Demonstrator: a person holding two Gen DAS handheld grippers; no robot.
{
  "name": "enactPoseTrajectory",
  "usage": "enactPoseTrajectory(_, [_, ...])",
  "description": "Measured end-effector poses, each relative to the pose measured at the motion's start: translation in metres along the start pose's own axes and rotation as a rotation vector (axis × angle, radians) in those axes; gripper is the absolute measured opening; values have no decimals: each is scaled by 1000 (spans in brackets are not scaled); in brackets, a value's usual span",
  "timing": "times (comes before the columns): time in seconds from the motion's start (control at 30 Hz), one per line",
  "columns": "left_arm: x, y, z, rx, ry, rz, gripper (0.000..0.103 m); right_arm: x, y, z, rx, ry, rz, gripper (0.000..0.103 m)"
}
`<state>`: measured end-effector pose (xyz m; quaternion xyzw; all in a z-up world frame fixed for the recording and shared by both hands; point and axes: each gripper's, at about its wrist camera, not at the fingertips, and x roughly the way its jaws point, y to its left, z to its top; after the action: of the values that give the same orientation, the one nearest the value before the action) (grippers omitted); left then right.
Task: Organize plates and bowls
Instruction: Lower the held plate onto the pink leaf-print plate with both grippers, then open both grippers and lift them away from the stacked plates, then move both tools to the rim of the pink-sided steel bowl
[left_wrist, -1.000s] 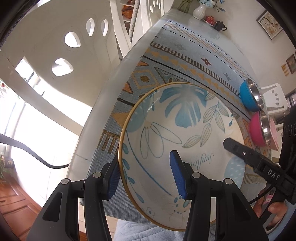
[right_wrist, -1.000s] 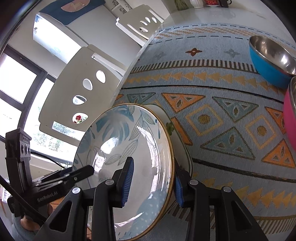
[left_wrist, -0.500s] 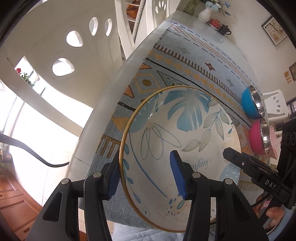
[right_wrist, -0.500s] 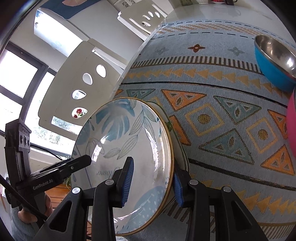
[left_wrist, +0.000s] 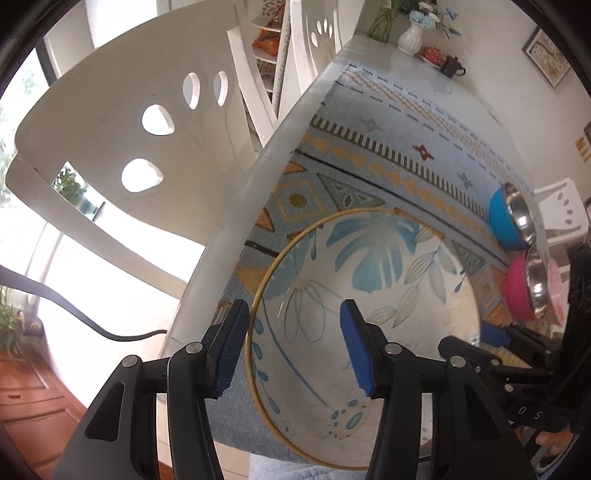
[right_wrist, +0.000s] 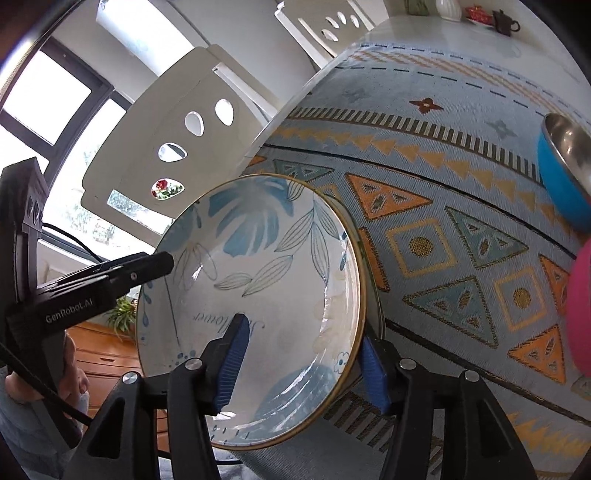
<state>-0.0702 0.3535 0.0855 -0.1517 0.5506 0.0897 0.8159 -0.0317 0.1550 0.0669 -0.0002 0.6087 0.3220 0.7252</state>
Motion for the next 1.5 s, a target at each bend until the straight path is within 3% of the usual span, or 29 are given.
enactPoseTrajectory(0.23, [-4,-14,7,24,-11,12,49,-7,0,0,-21,26,8,56])
enactPoseTrajectory(0.37, [-2,-25,10,45,-17,22,49,-17,-3,-3,-29,7,-36,68])
enactPoseTrajectory(0.53, [-2,-41,14,55,-11,-9,49,-32,-9,-4,-43,-20,-65,68])
enactPoseTrajectory(0.67, [-5,-70,18,119,-20,-42,49,-47,-26,-12,-13,-28,-85,68])
enactPoseTrajectory(0.9, [6,-148,23,249,20,-186,49,-105,-91,-46,194,-122,-168,68])
enactPoseTrajectory(1.13, [34,-233,18,405,103,-277,50,-149,-154,-87,449,-193,-212,71])
enactPoseTrajectory(1.33, [68,-282,18,475,181,-264,50,-157,-190,-105,601,-239,-152,71])
enactPoseTrajectory(1.5, [86,-299,22,481,210,-234,48,-151,-207,-102,663,-255,-120,71])
